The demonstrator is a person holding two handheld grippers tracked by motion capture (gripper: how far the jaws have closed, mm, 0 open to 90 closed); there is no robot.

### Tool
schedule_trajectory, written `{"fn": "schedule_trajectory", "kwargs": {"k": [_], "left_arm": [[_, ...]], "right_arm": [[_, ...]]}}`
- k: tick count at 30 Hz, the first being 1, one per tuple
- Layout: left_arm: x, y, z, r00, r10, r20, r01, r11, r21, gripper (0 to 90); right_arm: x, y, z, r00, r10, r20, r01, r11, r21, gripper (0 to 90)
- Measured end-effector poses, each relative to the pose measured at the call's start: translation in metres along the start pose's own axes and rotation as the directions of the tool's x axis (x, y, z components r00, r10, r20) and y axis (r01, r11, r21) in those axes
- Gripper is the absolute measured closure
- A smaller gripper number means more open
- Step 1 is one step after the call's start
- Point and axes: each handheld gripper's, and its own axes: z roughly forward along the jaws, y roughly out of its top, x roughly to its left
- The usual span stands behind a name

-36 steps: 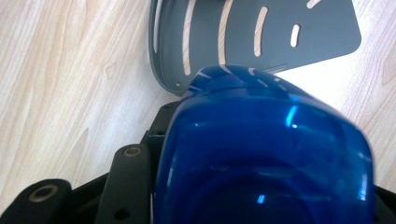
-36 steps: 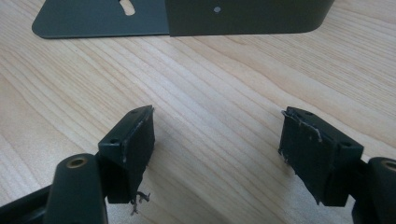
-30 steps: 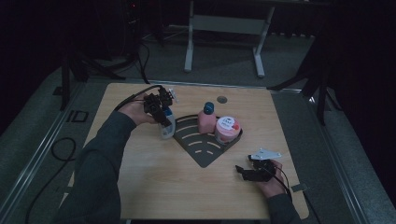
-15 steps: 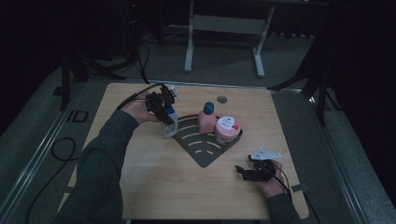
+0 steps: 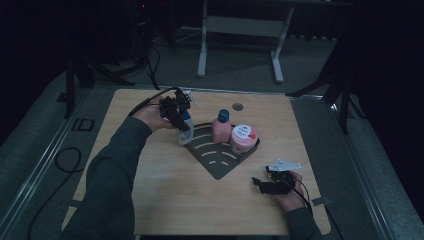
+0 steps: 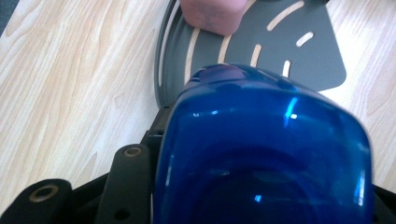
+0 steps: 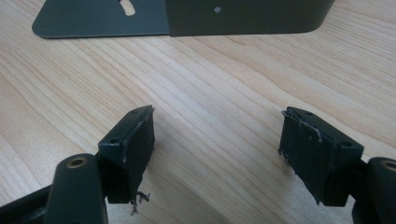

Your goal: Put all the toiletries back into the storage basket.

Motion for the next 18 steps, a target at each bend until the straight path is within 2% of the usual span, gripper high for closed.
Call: {"fn": "schedule_trajectory", "kwargs": {"k": [10,18], "left_arm": [[-0.001,0.011,0.006,0.9997,0.01,-0.023,-0.01,0.9999,-0.004,54.6],[0.0,0.018,0.011,0.9994,0.0,-0.035,0.0,0.9998,-0.019,54.6]], "right_arm": [[0.0,0.0,0.0,1.0,-0.001,0.0,0.001,1.0,0.0,26.0],[0.0,0.0,0.0,1.0,0.0,0.0,0.0,1.0,0.0,26.0]]}}
